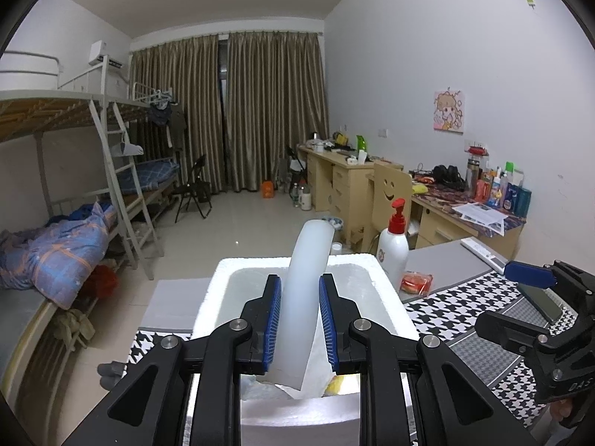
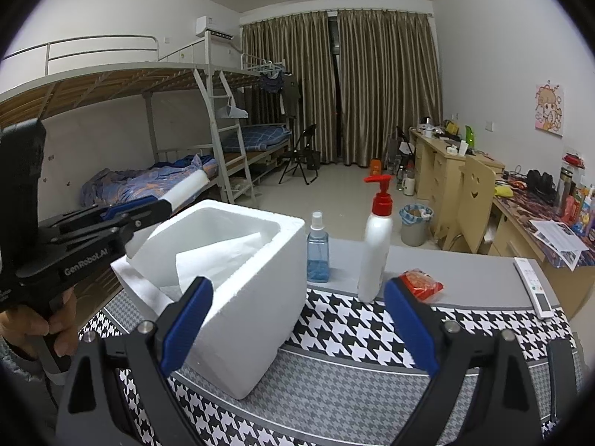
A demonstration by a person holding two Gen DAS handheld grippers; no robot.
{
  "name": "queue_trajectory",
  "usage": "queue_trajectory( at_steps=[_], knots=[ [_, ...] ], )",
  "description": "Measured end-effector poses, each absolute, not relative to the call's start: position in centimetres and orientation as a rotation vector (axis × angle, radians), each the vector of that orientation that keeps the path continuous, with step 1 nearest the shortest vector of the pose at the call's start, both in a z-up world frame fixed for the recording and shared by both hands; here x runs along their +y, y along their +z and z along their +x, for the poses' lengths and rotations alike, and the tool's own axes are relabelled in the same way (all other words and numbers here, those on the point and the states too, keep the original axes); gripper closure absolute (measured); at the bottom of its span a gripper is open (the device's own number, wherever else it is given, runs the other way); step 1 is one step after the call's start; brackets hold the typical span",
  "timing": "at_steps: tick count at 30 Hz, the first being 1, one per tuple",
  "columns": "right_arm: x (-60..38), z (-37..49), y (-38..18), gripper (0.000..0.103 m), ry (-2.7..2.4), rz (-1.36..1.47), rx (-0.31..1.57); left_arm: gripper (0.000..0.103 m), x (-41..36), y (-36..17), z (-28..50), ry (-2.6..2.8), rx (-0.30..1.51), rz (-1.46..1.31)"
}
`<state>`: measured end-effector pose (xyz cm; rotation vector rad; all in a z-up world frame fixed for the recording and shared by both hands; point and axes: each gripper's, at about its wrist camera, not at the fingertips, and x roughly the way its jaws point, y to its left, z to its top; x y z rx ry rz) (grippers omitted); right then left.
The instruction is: Organize soft objects
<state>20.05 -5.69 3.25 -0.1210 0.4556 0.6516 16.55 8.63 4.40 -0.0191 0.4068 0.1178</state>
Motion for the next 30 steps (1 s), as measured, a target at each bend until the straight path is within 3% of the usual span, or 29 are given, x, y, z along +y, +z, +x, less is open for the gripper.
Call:
queue_trajectory(
  at_steps=[4, 6, 23, 30],
  knots=[
    [-5.8, 20.1, 3.2, 0.007, 0.647, -0.119, 0.456, 0.06, 8.6, 4.0, 17.0, 0.137, 0.426, -0.013],
    [-6.0, 20.1, 3.1, 0.007, 0.646, -0.116, 0.455, 0.038, 8.7, 3.9, 17.0, 0.14, 0.427, -0.022],
    [-6.5, 19.3, 3.4, 0.007, 0.658, -0.109, 0.439, 0.01, 8.4, 4.7, 15.3, 0.174, 0.383, -0.03],
    [-6.9, 18.2, 3.6, 0.007, 0.673, -0.102, 0.424, 0.005, 7.8, 5.2, 13.7, 0.18, 0.354, -0.02]
  ],
)
